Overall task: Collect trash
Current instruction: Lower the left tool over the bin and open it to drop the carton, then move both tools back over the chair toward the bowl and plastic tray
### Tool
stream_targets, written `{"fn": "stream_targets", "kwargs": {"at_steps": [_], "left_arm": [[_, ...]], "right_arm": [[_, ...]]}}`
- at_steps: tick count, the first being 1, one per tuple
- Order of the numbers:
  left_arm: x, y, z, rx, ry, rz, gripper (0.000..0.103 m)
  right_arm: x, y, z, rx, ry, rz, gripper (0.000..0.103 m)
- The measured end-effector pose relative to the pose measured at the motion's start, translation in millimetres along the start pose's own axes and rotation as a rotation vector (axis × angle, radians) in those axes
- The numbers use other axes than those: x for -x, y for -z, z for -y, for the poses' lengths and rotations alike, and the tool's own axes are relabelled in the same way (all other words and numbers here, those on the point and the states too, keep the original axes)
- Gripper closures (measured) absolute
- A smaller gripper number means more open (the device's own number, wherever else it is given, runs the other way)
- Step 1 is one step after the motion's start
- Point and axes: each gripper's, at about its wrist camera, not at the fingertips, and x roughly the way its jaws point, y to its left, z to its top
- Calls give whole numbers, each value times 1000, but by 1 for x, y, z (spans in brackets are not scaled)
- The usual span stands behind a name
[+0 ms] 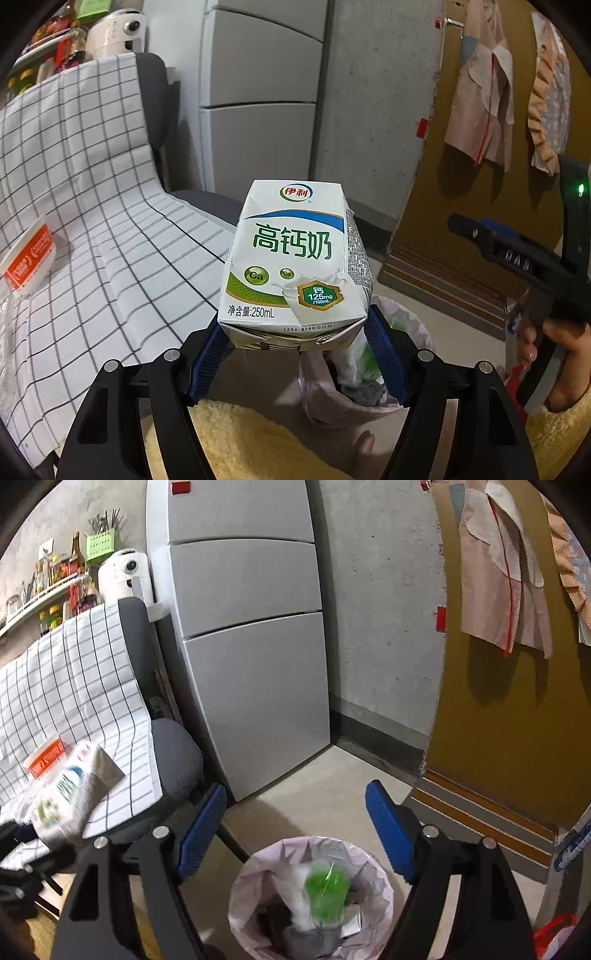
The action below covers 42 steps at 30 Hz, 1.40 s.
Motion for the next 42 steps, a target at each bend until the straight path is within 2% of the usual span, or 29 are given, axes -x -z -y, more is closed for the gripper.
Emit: {"fn": "stream_targets", "kwargs": {"at_steps": [6,14,17,18,21,24,29,32,42], "left_arm": [[-21,6,26,-75,55,-44,31],[-53,-5,67,-141,138,-68,29],[-66,-11,80,-146,171,-57,25],[-74,-12,84,-147,178,-65,19],[-88,-13,87,-134,174,-93,18],[-85,-12,77,-103,163,-94,18],[-57,-11,42,-65,65,-53,18],[-31,-5,15,-41,-6,-18,18],[61,35,-80,144,-245,44,18]], "right_arm": [[6,-7,8,-33,-24,19,26],[21,-17,35,-93,-3,71,25],[24,-19,45,-108,12,82,25],[24,-19,49,-114,16,81,25],[24,-18,53,-125,20,75,25],[26,-16,52,-118,21,72,25],[26,-20,36,-112,-19,75,25],[28,-23,12,-79,-74,73,25],[17,-18,-117,120,-339,1,25]]}}
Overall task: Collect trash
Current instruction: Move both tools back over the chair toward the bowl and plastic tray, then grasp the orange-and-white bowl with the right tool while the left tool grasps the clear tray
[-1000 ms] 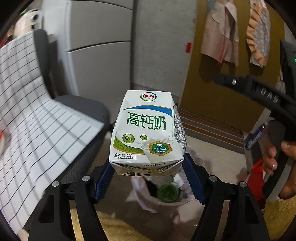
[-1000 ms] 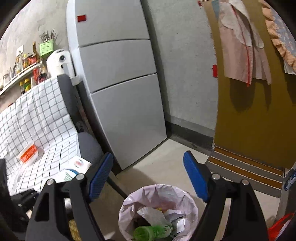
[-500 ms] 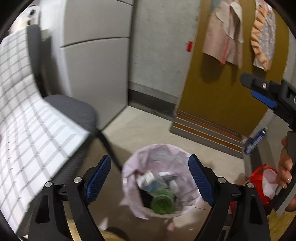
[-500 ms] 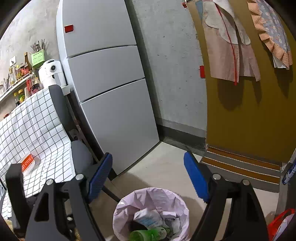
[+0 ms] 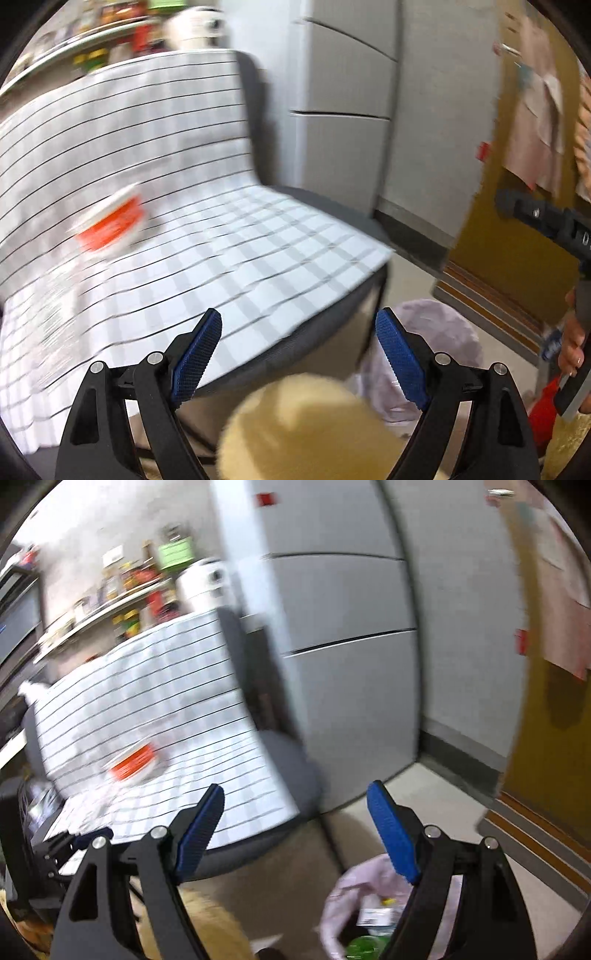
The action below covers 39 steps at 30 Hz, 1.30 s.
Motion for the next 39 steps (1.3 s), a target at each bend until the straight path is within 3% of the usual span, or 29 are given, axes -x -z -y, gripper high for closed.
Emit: {"fn": "stream_targets", "kwargs": {"at_steps": [6,13,18,20,22,30,36,39], "left_arm": [[28,10,-61,111,-116,12,18],[59,19,-139,227,-306,20,18],[78,22,-196,312,-454,31,18],[81,21,-214,341,-491,28,18],[82,20,-231,370,-527,27,18],[59,8,-281,443,-591,13,20],[39,7,-300,453,-592,-16,22],[35,13,-304,455,-586,-32,22]], "right_arm": [[-35,-1,-77,114,-148,-84,25],[-77,-8,-149,198,-245,-117,25],[-122,-23,-195,246,-290,-154,48],[-139,-29,-209,254,-296,-168,62],[-162,-38,-227,262,-300,-181,66],[-243,-64,-276,287,-238,-226,73],[-298,-75,-285,235,-185,-284,82],[-326,-74,-281,189,-176,-357,82]]}}
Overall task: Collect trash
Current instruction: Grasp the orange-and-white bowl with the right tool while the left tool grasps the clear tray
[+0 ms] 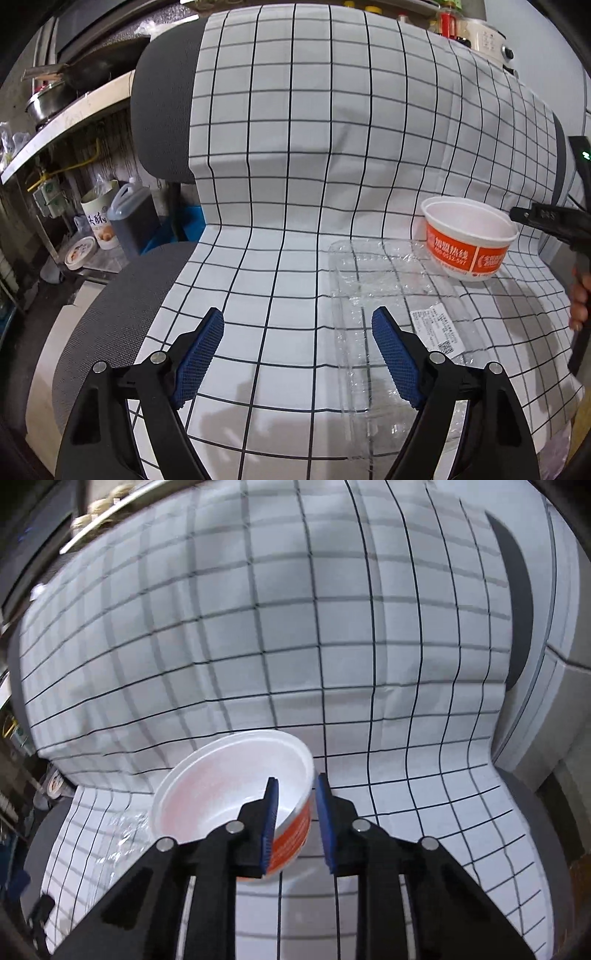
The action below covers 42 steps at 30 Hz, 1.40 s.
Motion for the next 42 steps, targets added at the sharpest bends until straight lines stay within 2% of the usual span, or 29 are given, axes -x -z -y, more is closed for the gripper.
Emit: {"fn": "stream_targets", "kwargs": {"at_steps": [2,5,7,10,11,17,18,21,25,29,32,34,37,42], "left_arm": [[-1,3,-3,7,0,-13,23],[-2,9,-10,27,2,-29,23],[-1,12,-13,36,5,-37,27],[2,15,-15,39,14,-48,31],[3,16,-16,43,21,-51,32],[4,18,-21,72,58,-66,45],[2,18,-20,81,87,-76,50],[-5,16,-10,80,149,-99,58],[-27,10,8,58,174,-141,60],[-52,8,15,65,173,-204,65],[-65,8,15,80,180,-242,75],[-68,9,16,77,185,-250,94],[-51,8,14,91,196,-195,97],[14,-2,27,56,228,-47,98]], "right_arm": [[-10,1,5,-43,-19,-41,82],[-8,11,8,-69,-32,-54,82],[1,17,8,-71,-35,-37,84],[23,25,13,-80,-49,5,96],[31,26,15,-86,-63,16,97],[95,35,33,-88,-82,127,97],[105,38,36,-86,-89,138,97],[128,48,43,-73,-84,151,97],[146,63,54,-82,-72,160,97],[154,75,62,-86,-57,155,97],[156,80,64,-91,-55,151,97],[157,83,66,-97,-58,149,97],[163,86,68,-105,-63,157,97],[189,94,75,-115,-55,207,97]]}}
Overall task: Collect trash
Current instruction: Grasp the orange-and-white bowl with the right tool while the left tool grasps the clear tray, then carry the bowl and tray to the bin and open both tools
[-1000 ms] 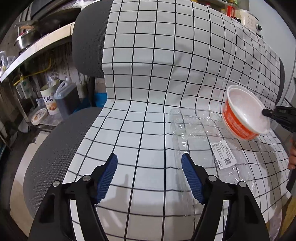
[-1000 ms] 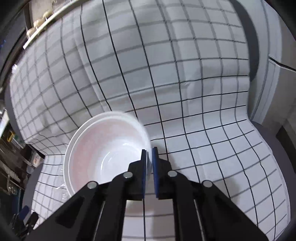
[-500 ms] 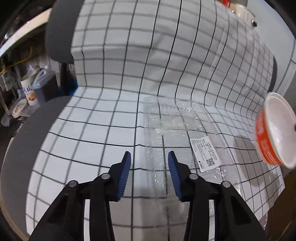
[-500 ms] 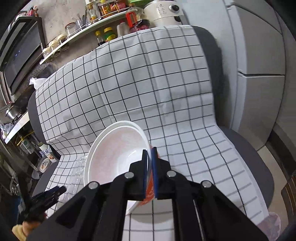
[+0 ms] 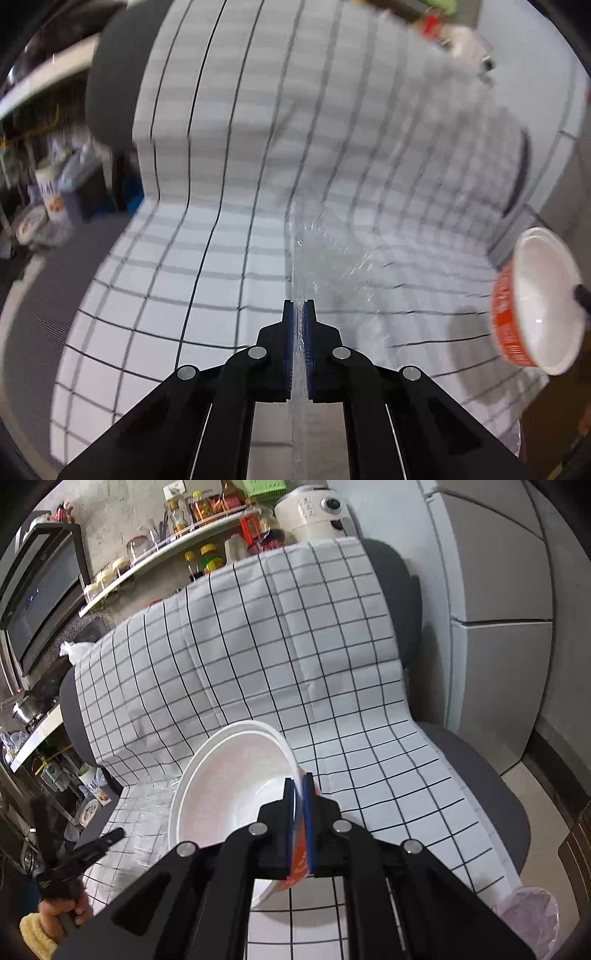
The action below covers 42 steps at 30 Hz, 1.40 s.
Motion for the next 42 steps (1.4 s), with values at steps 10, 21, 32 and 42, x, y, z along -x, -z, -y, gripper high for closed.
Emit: {"fn": "stream_targets", "kwargs": {"at_steps": [10,21,32,42], "left_arm": [[74,23,97,-158,138,139,98],[60,95,234,-342,429,28,98],[49,133,293,-465,496,-46,98],[51,150,308,-527,532,-83,98]], "right_arm": [[85,27,62,-70,102,109,97],[179,106,185,-228,478,100,97],[172,169,279,-475,635,-2,69],[188,159,258,-413,599,76,66]]}}
